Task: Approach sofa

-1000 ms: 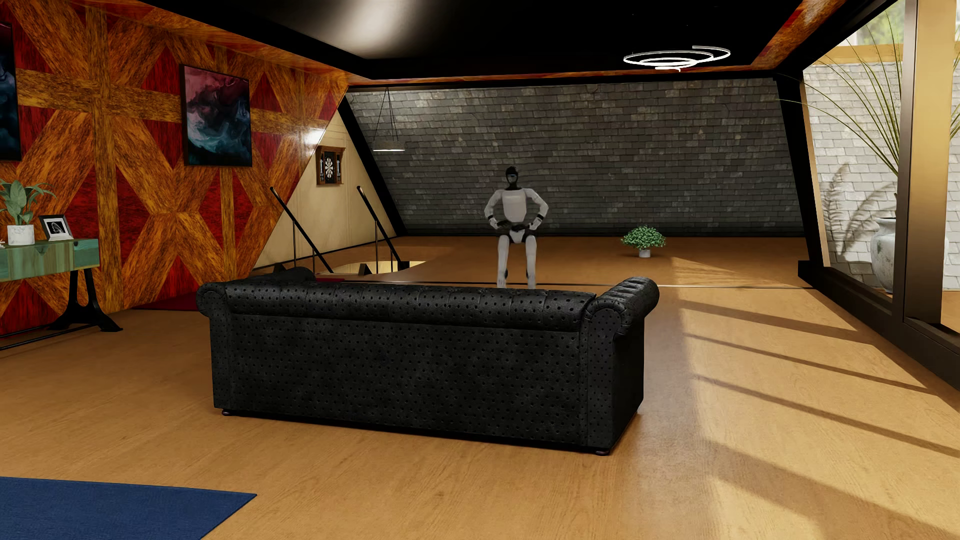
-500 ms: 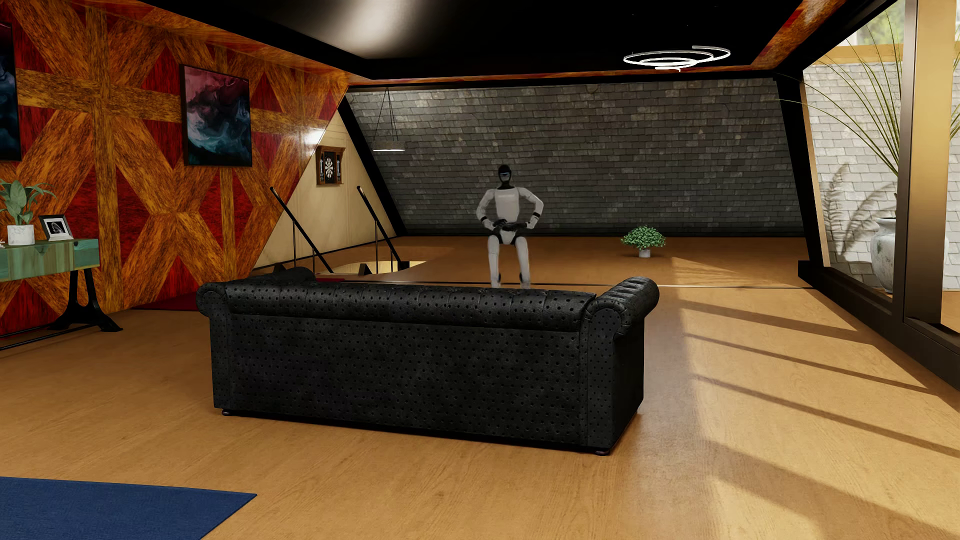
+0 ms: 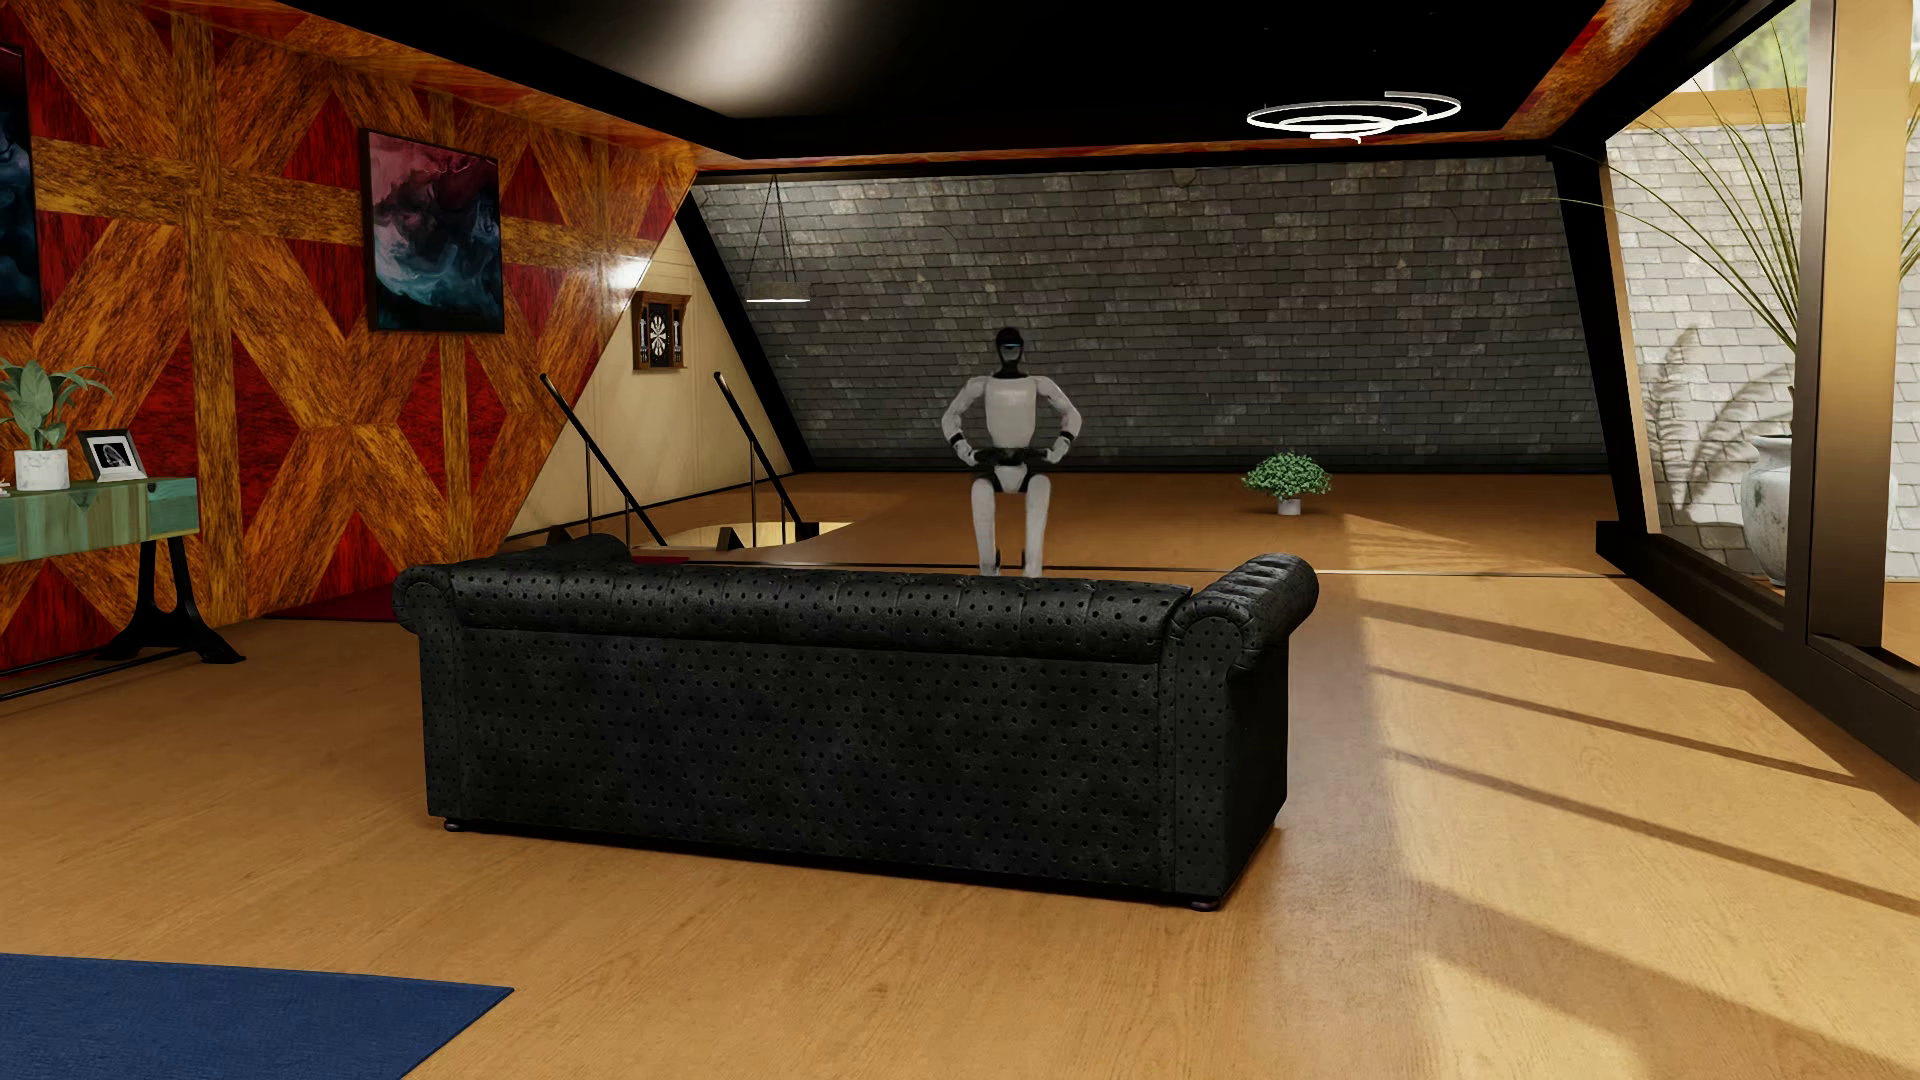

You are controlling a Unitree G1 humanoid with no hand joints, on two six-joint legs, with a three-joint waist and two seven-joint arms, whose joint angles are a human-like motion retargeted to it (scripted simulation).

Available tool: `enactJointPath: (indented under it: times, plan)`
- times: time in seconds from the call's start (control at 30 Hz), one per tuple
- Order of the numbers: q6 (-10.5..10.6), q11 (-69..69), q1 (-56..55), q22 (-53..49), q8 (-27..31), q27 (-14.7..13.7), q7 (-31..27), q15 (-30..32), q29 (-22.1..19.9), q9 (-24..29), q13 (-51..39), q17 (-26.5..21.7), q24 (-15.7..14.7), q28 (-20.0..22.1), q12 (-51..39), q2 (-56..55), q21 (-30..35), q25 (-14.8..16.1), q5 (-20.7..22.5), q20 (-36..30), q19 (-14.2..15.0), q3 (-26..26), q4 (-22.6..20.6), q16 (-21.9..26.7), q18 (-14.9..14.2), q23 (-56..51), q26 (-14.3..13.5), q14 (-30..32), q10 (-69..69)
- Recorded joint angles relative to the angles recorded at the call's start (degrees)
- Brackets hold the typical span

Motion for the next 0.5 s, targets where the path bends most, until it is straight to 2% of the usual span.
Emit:
enactJointPath:
  times: [0.07,0.1,0.13,0.2,0.23,0.3,0.33,0.37,0.4,0.5]
  plan:
    - [-2.1,17.7,2.2,-0.1,1.6,0.2,3.0,9.9,0.2,0.4,-1.1,-4.1,-1.0,-2.6,0.0,-8.1,3.0,-1.0,-4.0,-1.0,6.2,0.2,-0.8,-0.4,1.2,1.6,-0.5,-4.3,2.6]
    - [-3.2,26.1,3.3,-0.4,0.9,0.3,4.6,15.7,0.3,0.7,-2.0,-5.7,-1.7,-2.3,-0.6,-12.6,4.3,-1.1,-7.2,-2.1,7.0,0.5,-1.4,-0.6,1.8,1.6,-1.0,-6.4,3.9]
    - [-4.3,32.6,4.6,-0.4,1.8,0.3,6.0,16.8,0.1,1.1,-2.8,-6.2,-2.3,-0.7,-1.7,-17.3,5.0,-0.7,-9.5,-3.5,7.0,0.6,-2.0,-0.8,2.2,1.0,-1.3,-8.3,4.8]
    - [-6.1,39.1,7.7,-1.4,5.0,0.1,8.0,6.5,0.0,1.7,-3.2,-6.1,-3.4,1.0,-3.8,-25.2,3.9,0.3,-10.5,-5.7,7.0,0.5,-2.9,-1.6,2.4,-1.7,-1.1,-12.2,6.5]
    - [-6.5,38.5,9.3,-1.6,6.0,0.1,8.4,0.8,0.0,1.9,-2.8,-6.5,-4.3,1.1,-4.2,-28.1,2.9,-0.6,-10.6,-6.7,5.7,0.1,-3.2,-1.9,2.4,-3.1,-0.5,-14.0,7.3]
    - [-6.8,31.5,12.5,-1.1,7.1,0.6,8.0,-8.5,0.0,2.2,-2.8,-7.7,-5.4,1.1,-2.8,-32.5,1.6,-2.7,-10.2,-9.0,2.7,-1.0,-3.2,-1.7,2.2,-4.1,0.6,-17.4,8.5]
    - [-6.7,25.8,14.1,-0.4,6.8,0.8,7.6,-11.1,0.0,2.2,-2.1,-7.5,-6.4,1.1,-3.0,-34.4,0.7,-3.8,-10.4,-10.4,-0.3,-1.7,-3.1,-1.3,2.2,-4.5,0.9,-18.7,8.4]
    - [-6.5,19.2,15.8,0.1,5.6,0.9,7.2,-11.9,0.0,2.2,-1.5,-6.8,-7.0,1.1,-3.6,-36.0,-0.3,-4.3,-10.9,-11.6,-2.0,-2.3,-3.0,-1.0,2.1,-4.8,1.2,-19.7,7.9]
    - [-6.2,11.8,17.5,0.3,4.3,0.8,6.9,-11.6,0.0,2.2,-0.9,-5.8,-7.3,1.1,-4.2,-37.1,-1.3,-4.4,-11.0,-12.5,-3.0,-2.7,-2.9,-0.8,2.0,-5.1,1.4,-20.5,6.9]
    - [-5.0,-13.8,22.3,0.1,1.1,-0.1,6.0,-3.9,0.0,1.8,0.5,-2.8,-8.2,1.1,-5.0,-37.2,-4.9,-5.1,-9.6,-13.2,-1.1,-3.4,-2.4,-0.9,1.6,-6.2,1.8,-21.7,3.4]
